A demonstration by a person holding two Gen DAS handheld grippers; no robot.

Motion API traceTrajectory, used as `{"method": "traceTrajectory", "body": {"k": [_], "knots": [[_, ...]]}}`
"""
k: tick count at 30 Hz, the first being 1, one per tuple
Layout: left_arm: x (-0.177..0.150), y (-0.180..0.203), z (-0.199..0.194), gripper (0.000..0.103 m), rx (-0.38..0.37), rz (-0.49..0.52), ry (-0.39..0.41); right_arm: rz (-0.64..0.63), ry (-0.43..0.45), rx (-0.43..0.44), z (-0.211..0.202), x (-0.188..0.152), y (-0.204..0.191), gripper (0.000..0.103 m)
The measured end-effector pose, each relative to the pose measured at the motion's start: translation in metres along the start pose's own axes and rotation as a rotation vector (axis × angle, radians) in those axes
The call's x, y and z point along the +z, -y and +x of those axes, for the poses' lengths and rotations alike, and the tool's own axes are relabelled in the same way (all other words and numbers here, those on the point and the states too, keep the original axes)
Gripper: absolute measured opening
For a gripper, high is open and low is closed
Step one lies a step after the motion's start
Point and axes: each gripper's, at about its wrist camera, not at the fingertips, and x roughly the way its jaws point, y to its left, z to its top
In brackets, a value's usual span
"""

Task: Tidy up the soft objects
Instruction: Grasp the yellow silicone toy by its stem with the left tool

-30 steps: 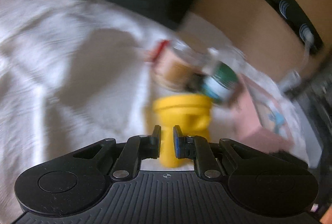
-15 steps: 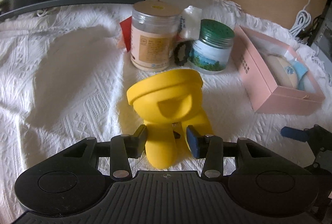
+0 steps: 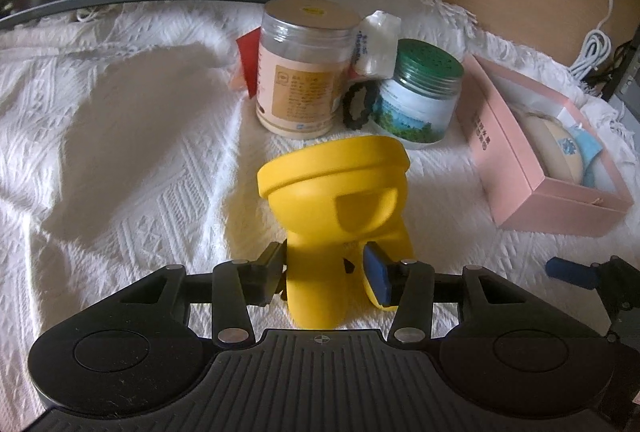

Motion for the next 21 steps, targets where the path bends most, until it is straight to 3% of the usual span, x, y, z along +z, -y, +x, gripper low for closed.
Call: {"method": "traceTrajectory", "body": {"k": [5,10,15,21], "knots": [[0.0,-0.004,0.001,0.047,-0.068,-0.032,0.046,-0.002,0.001,0.001,0.0,0.0,0.0,0.103],[0.004,-0.01,-0.018,0.047,-0.136,-0.091,0.203,-0.004,0.002,0.003,0.001,-0.001,0.001,0.103],[0.023,0.0,0.0,0.052,-0.079,-0.04,0.147,-0.005,0.003,0.004,0.0,-0.001,0.001,0.103],[0.037,0.008,0.016,0.057,-0.096,-0.011,0.121,-0.005,0.002,0.003,-0.001,-0.002,0.0,0.103]]}}
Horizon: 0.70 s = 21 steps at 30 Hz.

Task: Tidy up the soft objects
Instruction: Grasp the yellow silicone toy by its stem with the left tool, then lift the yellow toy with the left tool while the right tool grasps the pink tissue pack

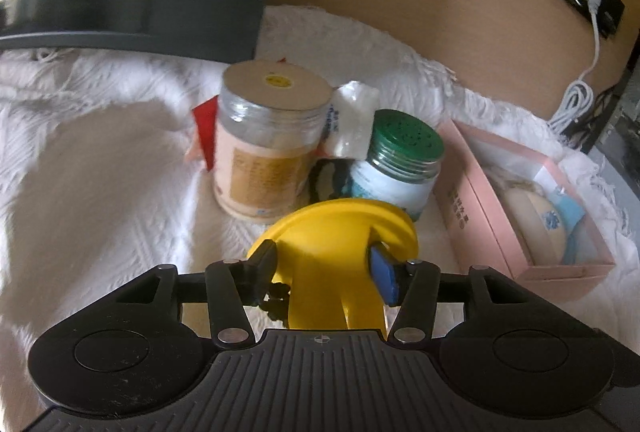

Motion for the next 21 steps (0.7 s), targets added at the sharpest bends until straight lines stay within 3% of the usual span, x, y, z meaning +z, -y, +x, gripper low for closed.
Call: {"method": "traceTrajectory", "body": {"k": [3,6,11,21], "knots": [[0.002,0.002,0.001,0.06,0.013,0.023,-0.034,0.0,0.0,-0.001,0.0,0.0,-0.001,0.103],[0.002,-0.004,-0.003,0.067,0.037,-0.03,-0.072,0.0,0.002,0.002,0.001,0.0,-0.001,0.103],[-0.006,-0.016,-0.007,0.091,0.057,-0.104,-0.087,-0.003,0.004,0.007,0.001,-0.001,0.0,0.103],[-0.007,-0.01,0.025,0.093,-0.108,-0.116,-0.091,-0.009,0.005,0.01,0.002,-0.002,0.0,0.103]]}}
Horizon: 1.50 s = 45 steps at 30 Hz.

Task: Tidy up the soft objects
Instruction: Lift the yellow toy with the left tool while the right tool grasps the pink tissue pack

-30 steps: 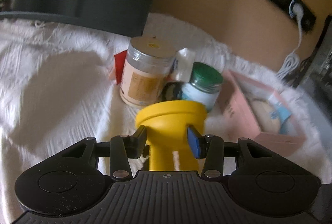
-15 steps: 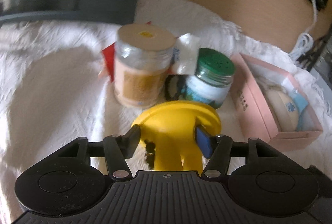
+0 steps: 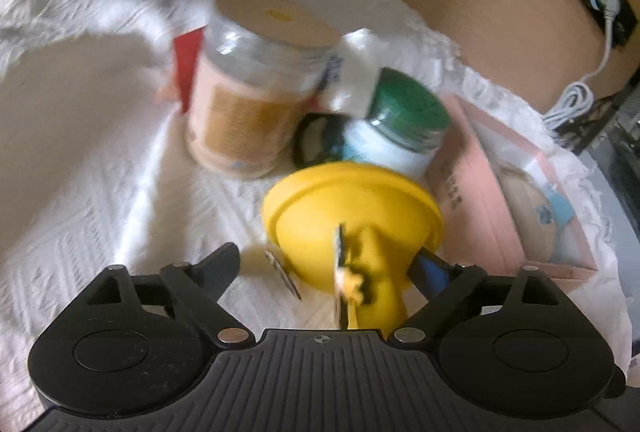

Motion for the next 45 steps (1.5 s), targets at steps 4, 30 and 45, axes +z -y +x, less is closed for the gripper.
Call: {"method": "traceTrajectory", "body": {"k": [4,30,45], "knots": [[0.002,0.006,0.001,0.078,-0.035,0.004,-0.01,-0.007,-0.001,0.002,0.001,0.0,0.0,0.103],[-0.046,-0.093,-0.178,0.054,0.086,-0.279,0.292,0.285,-0.326,0.216,0.101,0.287,0.025,0.048],[-0.054,-0.116,-0.198,0.054,0.178,-0.294,0.247,0.367,-0.488,0.171,0.179,0.279,0.018,0.017]]}}
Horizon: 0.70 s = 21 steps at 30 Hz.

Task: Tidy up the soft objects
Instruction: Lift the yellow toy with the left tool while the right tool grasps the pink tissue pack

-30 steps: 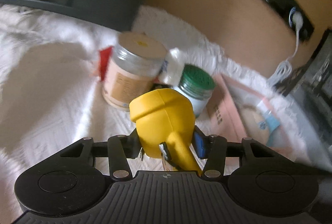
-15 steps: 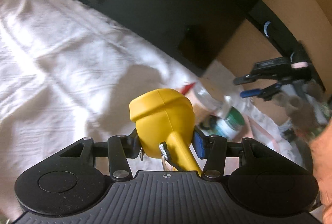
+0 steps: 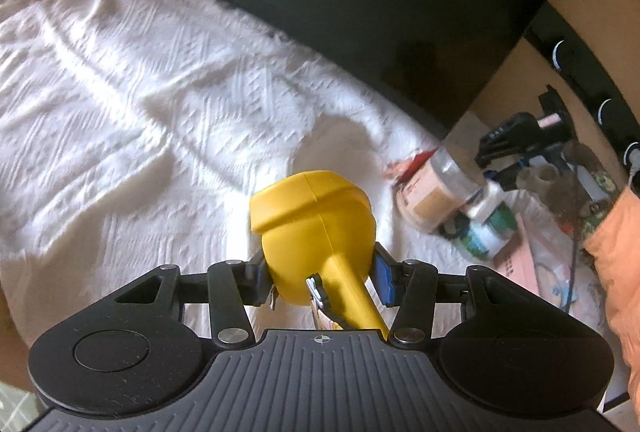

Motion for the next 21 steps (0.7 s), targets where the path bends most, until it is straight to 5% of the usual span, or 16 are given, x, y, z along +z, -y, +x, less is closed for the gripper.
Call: {"method": "traceTrajectory", "body": {"k": [7,12,21], "knots": [[0.054,0.046,0.0,0.054,-0.079,0.129,0.102,-0.051,0.238,0.132,-0.144,-0.045,0.007,0.017],[0.089,0.108,0.015,0.054,-0.183,0.261,0.134,-0.071,0.442,0.136,-0.242,-0.094,0.028,0.017],[0.08,0.247,0.094,0.055,-0.517,0.427,-0.084,0.065,0.571,0.005,-0.303,-0.158,0.11,0.017]]}}
